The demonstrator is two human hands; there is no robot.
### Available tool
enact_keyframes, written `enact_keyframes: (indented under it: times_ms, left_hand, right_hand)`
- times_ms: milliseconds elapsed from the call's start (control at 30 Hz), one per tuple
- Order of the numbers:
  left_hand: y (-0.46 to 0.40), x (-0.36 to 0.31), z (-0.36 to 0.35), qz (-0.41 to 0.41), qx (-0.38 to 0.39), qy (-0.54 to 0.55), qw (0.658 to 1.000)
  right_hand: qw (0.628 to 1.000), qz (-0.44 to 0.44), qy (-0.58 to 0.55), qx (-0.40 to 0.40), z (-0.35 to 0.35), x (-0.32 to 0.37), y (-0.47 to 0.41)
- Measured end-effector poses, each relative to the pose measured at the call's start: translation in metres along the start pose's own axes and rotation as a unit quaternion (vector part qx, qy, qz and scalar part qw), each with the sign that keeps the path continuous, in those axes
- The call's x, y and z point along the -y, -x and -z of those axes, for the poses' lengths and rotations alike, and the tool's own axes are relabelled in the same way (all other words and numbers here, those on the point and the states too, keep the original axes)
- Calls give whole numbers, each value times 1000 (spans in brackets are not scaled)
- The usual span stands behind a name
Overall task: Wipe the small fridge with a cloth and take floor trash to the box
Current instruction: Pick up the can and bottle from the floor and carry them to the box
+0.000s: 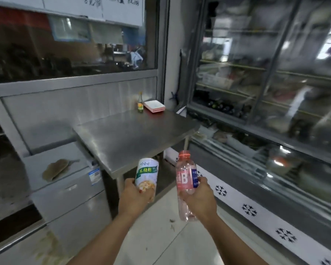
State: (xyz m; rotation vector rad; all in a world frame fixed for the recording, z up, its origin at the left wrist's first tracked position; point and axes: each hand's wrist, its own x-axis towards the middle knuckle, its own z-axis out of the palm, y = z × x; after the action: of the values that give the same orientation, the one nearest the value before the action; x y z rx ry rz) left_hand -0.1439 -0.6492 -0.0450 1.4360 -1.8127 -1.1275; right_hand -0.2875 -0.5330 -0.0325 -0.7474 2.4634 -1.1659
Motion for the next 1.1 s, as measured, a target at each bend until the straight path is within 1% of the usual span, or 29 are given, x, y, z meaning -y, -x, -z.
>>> enact_keyframes:
  times_ms: [133, 267, 500, 633, 867, 1100]
  left_hand:
    - [15, -18, -9, -38, 76, 4, 996]
    - [41, -31, -28, -70, 158, -4, 985]
    - [110, -66, -80, -143, 268, -3, 953]
    - [167, -88, -114, -187, 325, -1, 927]
    - [295, -117, -166, -239, 411, -18, 880]
    - [441, -143, -202, -281, 469, -10, 837]
  right_hand:
    - [996, -51, -7, -72, 28, -8, 27]
    - [984, -102, -19, -146, 57, -28, 63]
    - [946, -179, -18, -270, 131, -75, 139]
    - [915, -213, -25, -341, 179, -103, 185]
    - [864, -252, -28, -436, 260, -158, 273]
    - [821, -275, -28, -499, 346, -221, 375]
